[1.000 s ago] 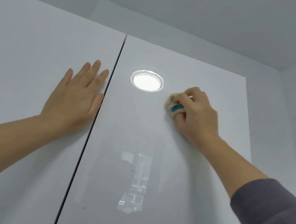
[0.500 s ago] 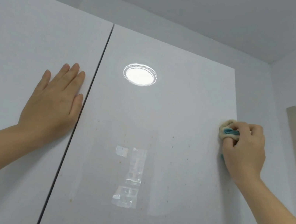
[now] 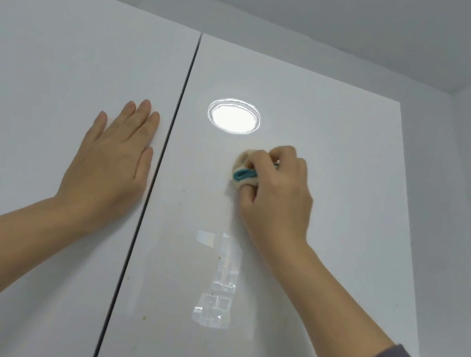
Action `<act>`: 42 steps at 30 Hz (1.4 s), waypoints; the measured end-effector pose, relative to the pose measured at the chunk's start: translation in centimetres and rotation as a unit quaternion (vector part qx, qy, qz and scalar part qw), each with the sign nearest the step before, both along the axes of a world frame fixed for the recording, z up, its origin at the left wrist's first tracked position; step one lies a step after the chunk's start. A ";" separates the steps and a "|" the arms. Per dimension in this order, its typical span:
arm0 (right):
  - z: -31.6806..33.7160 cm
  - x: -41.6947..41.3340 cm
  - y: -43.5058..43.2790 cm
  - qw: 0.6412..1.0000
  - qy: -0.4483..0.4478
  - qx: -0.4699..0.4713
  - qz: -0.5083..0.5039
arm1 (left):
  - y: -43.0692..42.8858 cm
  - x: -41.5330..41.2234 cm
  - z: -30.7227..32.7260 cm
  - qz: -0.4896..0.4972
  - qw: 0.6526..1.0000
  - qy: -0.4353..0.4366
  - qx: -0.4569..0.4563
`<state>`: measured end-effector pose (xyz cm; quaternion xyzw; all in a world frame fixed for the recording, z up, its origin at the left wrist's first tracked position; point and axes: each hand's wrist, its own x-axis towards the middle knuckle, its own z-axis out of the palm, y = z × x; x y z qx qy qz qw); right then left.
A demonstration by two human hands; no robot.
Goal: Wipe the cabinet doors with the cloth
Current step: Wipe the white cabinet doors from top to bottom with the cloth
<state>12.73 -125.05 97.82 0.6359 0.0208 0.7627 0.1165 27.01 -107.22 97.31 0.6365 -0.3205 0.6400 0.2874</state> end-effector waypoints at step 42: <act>-7.0 -10.9 -15.5 0.967 -0.058 0.244 -0.034 | 0.3 0.4 -5.9 0.038 0.998 -0.041 0.023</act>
